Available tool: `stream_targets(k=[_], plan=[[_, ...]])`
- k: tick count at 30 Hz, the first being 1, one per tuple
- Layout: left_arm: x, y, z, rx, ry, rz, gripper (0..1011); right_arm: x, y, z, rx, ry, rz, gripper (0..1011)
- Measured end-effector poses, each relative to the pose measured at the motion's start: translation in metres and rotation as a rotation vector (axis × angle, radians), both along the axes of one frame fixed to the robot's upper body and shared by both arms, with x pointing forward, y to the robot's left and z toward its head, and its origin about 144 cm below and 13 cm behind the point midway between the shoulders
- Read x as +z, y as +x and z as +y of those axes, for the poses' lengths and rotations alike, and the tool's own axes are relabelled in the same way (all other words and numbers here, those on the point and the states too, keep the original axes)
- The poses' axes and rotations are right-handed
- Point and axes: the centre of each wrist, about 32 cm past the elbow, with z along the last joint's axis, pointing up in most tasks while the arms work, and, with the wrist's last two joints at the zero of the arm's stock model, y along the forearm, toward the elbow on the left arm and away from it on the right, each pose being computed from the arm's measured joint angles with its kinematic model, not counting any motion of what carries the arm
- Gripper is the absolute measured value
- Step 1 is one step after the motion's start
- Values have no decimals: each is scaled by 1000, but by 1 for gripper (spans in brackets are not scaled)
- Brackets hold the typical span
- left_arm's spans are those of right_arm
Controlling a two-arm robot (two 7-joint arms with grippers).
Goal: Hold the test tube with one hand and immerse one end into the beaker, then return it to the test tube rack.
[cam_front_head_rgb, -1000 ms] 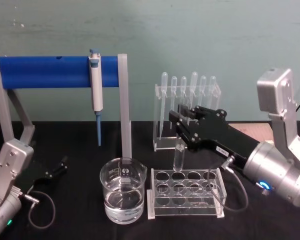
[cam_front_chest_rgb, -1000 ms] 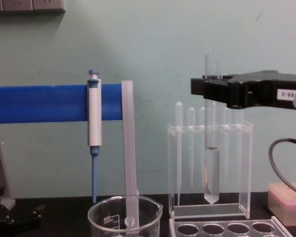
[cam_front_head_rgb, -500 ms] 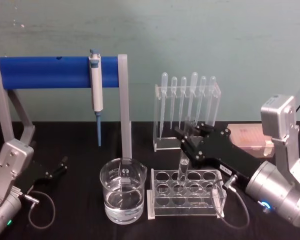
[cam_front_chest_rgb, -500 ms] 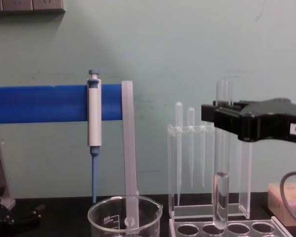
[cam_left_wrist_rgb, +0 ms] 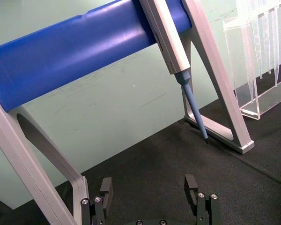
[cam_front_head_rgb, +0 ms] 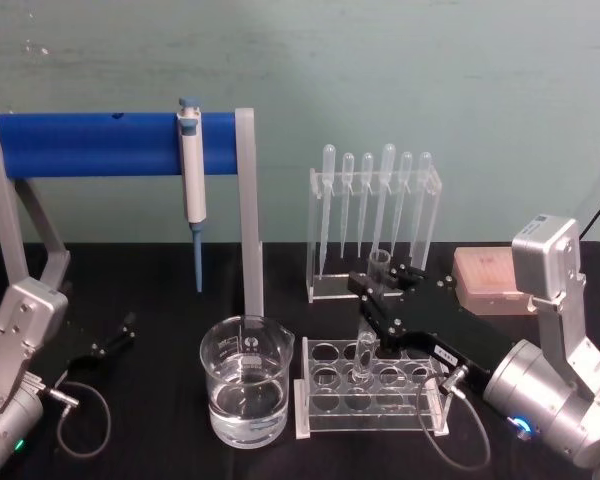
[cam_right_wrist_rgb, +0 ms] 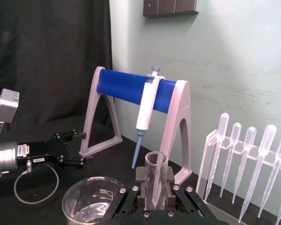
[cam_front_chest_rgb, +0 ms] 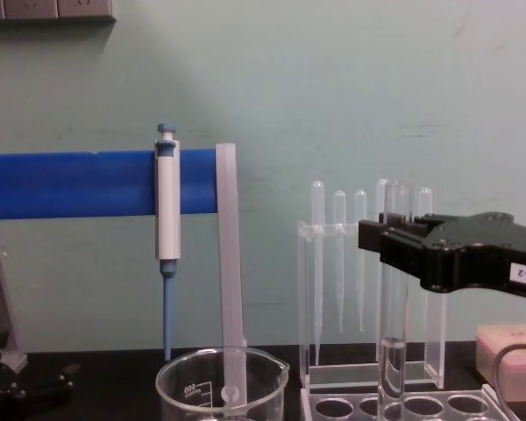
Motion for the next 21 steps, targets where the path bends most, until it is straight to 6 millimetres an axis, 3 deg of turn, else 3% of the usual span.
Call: stream_targets(k=[21], plan=[[0, 0, 0, 0, 0, 0, 1000, -10, 2, 0, -3, 4, 13, 228]])
